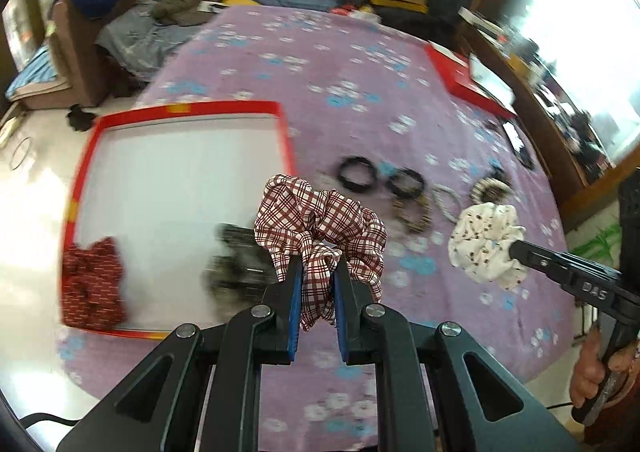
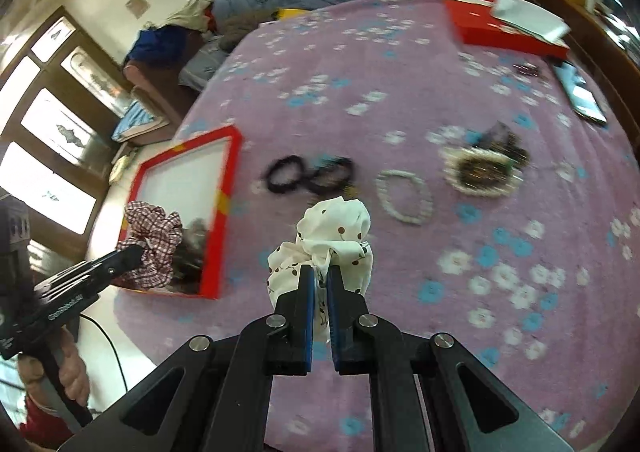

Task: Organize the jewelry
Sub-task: 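Carry both scrunchies into the tray and open both tools to release them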

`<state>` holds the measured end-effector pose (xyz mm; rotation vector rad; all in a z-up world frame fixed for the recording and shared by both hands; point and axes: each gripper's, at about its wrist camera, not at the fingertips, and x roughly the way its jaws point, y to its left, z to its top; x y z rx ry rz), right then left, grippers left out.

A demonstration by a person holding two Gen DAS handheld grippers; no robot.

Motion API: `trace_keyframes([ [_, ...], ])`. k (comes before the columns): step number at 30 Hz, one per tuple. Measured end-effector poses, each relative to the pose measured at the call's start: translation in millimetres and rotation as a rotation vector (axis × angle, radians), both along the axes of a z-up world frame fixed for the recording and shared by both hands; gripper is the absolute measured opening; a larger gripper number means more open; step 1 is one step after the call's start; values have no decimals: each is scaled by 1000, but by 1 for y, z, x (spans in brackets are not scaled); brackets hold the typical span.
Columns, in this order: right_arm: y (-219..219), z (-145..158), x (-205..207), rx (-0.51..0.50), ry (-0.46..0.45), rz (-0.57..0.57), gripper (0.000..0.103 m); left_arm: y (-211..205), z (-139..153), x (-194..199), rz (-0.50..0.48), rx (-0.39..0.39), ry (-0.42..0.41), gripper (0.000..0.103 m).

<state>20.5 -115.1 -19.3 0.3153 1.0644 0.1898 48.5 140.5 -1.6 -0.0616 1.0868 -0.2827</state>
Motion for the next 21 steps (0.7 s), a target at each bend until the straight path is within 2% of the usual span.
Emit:
trace_keyframes([
  [4,38,6,23,23,-28,65,8,41,1,15,78,46,-25,14],
  [11,111,15,76,42,-93,164,8,103,-14,70,173,120,-35,14],
  [17,161,0,128,33,-74,199,8,135,-38,120,204,186,-14,14],
  [21,180,-16,155,16,-46,205,8,146,-52,143,207,220,-6,14],
])
